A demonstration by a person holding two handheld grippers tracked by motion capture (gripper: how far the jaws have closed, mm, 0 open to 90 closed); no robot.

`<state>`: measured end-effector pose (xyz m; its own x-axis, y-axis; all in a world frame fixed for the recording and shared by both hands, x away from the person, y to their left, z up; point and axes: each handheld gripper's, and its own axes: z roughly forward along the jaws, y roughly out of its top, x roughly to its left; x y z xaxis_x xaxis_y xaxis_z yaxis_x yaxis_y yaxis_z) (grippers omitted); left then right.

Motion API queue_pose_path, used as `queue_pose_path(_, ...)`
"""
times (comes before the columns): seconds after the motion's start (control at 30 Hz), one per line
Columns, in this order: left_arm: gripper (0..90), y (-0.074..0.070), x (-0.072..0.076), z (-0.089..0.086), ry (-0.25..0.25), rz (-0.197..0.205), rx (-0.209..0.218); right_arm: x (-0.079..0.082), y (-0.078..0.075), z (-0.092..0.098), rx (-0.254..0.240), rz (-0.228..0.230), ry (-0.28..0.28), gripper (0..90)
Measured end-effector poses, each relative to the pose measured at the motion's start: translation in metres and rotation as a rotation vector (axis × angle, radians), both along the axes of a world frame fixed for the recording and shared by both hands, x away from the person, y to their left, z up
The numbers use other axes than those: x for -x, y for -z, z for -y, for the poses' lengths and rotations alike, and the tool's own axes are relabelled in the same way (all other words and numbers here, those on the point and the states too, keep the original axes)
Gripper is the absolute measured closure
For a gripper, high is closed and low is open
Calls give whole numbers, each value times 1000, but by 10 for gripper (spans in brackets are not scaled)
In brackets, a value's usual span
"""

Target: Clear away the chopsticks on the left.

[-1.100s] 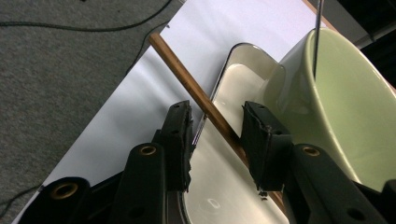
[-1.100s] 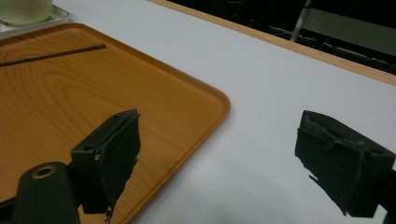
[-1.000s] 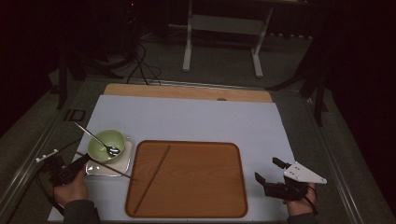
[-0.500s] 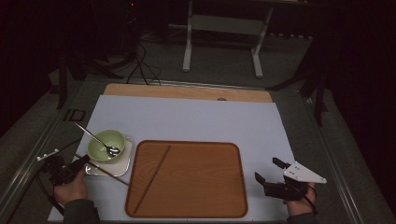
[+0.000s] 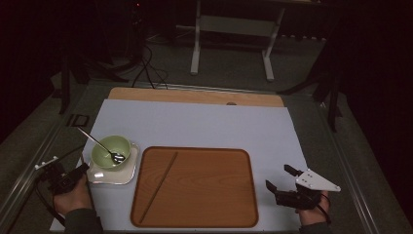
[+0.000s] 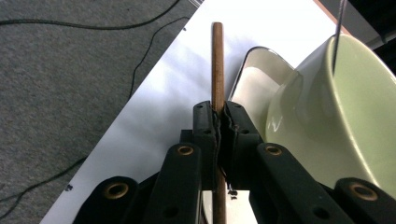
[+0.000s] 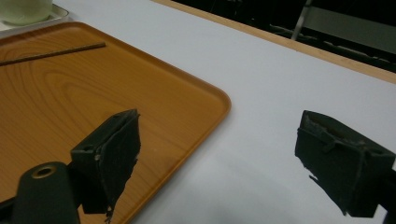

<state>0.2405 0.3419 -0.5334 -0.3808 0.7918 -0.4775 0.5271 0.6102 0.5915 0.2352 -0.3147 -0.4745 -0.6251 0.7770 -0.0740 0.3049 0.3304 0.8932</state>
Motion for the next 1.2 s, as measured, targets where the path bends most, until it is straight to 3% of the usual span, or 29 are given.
queue_pose_path(0.2, 862, -3, 2, 0, -2, 10, -6, 0, 0, 0, 0, 0, 0, 139)
queue_pose_path(0.4, 863, -11, 5, 3, 8, 45, -8, 0, 0, 0, -1, 1, 0, 139)
queue_pose_path(0.73, 863, -40, 19, 13, 35, 168, -30, 0, 0, 0, -1, 2, -1, 139)
queue_pose_path(0.9, 862, -48, 22, 18, 44, 205, -43, 0, 0, 1, -2, 3, 0, 139)
queue_pose_path(1.07, 863, -60, 25, 27, 79, 265, -42, 0, 0, 1, -2, 2, -2, 139)
queue_pose_path(1.2, 862, -64, 23, 36, 106, 286, -47, 0, 0, 0, -2, 3, -1, 139)
